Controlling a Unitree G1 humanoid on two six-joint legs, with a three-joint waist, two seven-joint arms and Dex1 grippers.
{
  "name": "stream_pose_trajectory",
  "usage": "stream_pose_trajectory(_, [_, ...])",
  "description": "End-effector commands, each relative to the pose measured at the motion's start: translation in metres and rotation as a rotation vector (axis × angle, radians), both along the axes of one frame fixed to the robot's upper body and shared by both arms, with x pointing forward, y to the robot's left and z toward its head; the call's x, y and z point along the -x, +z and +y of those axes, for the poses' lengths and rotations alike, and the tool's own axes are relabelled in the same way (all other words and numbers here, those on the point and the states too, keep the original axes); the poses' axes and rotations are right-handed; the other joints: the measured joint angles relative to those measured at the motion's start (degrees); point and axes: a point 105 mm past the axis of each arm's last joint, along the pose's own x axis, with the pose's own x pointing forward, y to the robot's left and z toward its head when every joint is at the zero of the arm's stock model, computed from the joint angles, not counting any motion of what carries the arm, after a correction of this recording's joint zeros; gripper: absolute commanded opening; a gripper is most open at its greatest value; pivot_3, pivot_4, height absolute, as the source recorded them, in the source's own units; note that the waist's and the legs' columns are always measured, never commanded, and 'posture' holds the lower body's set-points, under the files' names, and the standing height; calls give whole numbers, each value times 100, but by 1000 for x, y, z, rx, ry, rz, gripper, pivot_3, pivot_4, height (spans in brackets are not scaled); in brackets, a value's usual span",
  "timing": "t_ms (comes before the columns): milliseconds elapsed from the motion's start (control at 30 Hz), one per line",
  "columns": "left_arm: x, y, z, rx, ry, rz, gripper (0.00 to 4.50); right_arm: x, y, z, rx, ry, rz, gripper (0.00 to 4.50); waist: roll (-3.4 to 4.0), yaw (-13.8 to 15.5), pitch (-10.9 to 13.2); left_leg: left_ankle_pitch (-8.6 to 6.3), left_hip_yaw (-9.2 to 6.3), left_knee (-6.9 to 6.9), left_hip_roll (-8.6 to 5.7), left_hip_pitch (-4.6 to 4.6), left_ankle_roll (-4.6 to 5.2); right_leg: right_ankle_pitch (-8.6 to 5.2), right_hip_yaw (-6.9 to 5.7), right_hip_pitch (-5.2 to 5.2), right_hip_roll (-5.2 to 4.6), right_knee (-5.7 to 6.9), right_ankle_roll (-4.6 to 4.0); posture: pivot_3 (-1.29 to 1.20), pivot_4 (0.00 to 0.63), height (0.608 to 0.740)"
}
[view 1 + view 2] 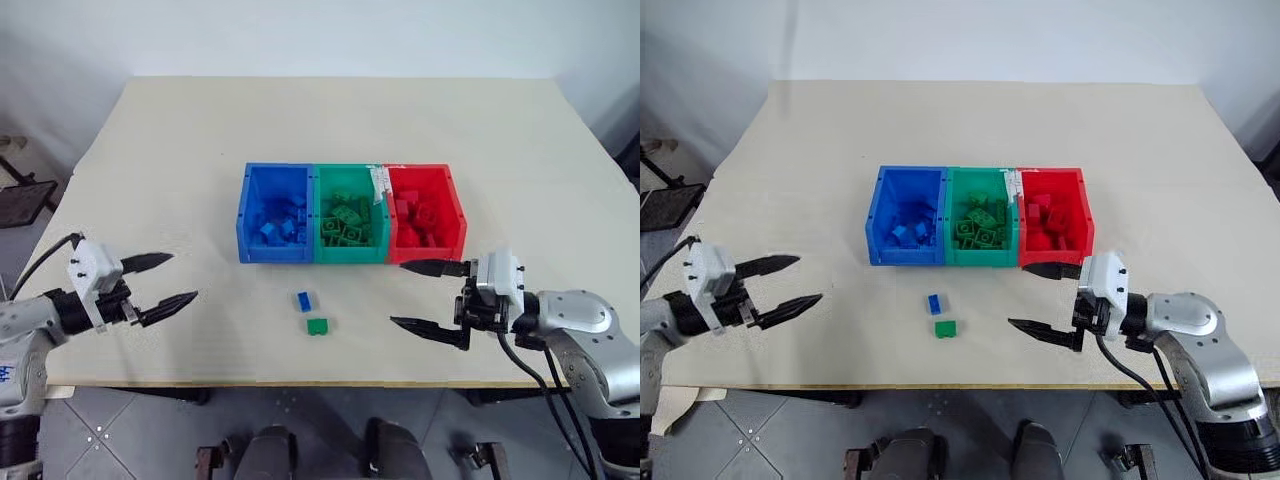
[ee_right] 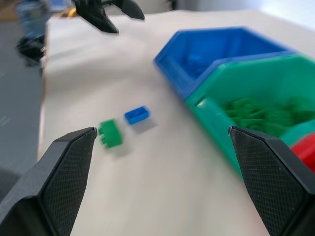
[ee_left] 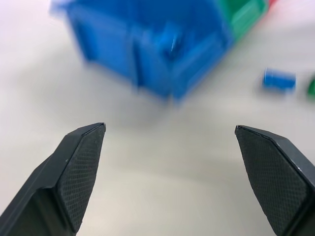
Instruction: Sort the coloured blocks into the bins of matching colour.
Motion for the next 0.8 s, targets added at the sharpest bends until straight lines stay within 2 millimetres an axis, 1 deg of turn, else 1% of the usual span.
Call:
stream_pose_trajectory(33, [8,15,-25,-45,-105,-53,4481,0,2,-4,39,28,-57,4500,-8,19,-3,-1,0,2,0,0,2,0,0,1,0,-1,0,0,150,740])
stream_pose_trajectory(100, [17,5,-47,-116,-221,-34,4481,-1,2,-11,43,9,-64,4500,-8,0,-4,-2,1,2,1,1,1,0,1,0,0,0,0,0,150,740])
stream_pose_trajectory(167, [25,0,-64,-157,-316,-27,4481,0,2,-15,54,-2,-68,4500,-6,-37,-4,-3,3,-3,1,2,-1,0,1,-1,1,1,0,0,150,740])
stream_pose_trajectory(200, [28,1,-80,-143,-373,-32,4481,1,0,-19,64,-11,-63,4500,-6,-55,-4,-3,5,-5,2,3,-2,0,1,-3,1,1,0,0,150,740])
stream_pose_trajectory(233, [32,-2,-99,-169,-449,-33,4481,3,-2,-23,77,-22,-56,4500,-6,-56,-4,-4,6,-8,3,5,-3,0,0,-3,2,1,0,0,150,740])
stream_pose_trajectory(267, [35,-4,-112,-190,-501,-34,4481,5,-3,-26,87,-30,-52,4500,-6,-33,-4,-4,6,-9,4,5,-4,0,0,-4,2,1,0,0,150,740])
stream_pose_trajectory(300, [37,-12,-124,-250,-552,-19,4481,7,-4,-29,90,-42,-44,4500,-6,-31,-4,-4,5,-8,3,4,-3,0,-2,-2,2,1,0,0,150,740])
stream_pose_trajectory(333, [31,-18,-138,-314,-557,-28,4481,9,-5,-32,93,-57,-34,4500,-6,-23,-4,-5,8,-5,3,3,-2,0,0,-2,2,0,0,0,150,740])
stream_pose_trajectory(400, [12,-19,-160,-346,-478,-53,4481,15,-6,-35,96,-80,-13,4500,-2,-7,-6,-5,9,-2,-1,4,-2,1,0,0,2,-2,1,0,150,740])
stream_pose_trajectory(433, [9,-16,-170,-333,-481,-77,4481,18,-6,-36,96,-89,-6,4500,-1,-6,-7,-4,9,0,-2,4,0,1,3,1,1,1,1,0,150,740])
stream_pose_trajectory(467, [5,-19,-178,-350,-477,-68,4481,21,-7,-39,103,-110,3,4500,-1,-16,-7,-4,11,0,-2,4,0,1,4,2,1,0,1,0,150,740])
stream_pose_trajectory(533, [4,-26,-188,-394,-500,-49,4481,29,-12,-44,120,-124,13,4500,-1,-28,-7,-4,12,-1,-1,4,0,1,4,0,1,2,1,0,150,740])
stream_pose_trajectory(600, [1,-36,-188,-443,-478,8,4481,37,-17,-47,149,-118,19,4500,-1,-52,-7,-5,13,-10,0,8,0,1,4,-2,3,1,2,0,150,740])
stream_pose_trajectory(667, [-4,-41,-188,-475,-468,12,4481,44,-25,-52,180,-118,26,4500,-1,-58,-7,-6,20,-13,2,12,2,1,6,-2,3,-2,2,0,150,740])
stream_pose_trajectory(733, [-8,-40,-193,-474,-471,22,4481,50,-30,-57,188,-146,23,4500,-2,-23,-7,-6,21,-11,2,11,3,1,8,-2,3,-3,1,0,150,740])
stream_pose_trajectory(800, [-13,-38,-193,-516,-472,10,4481,52,-30,-57,172,-170,13,4500,-3,15,-6,-8,21,1,0,9,7,1,9,4,2,-8,2,0,150,740])
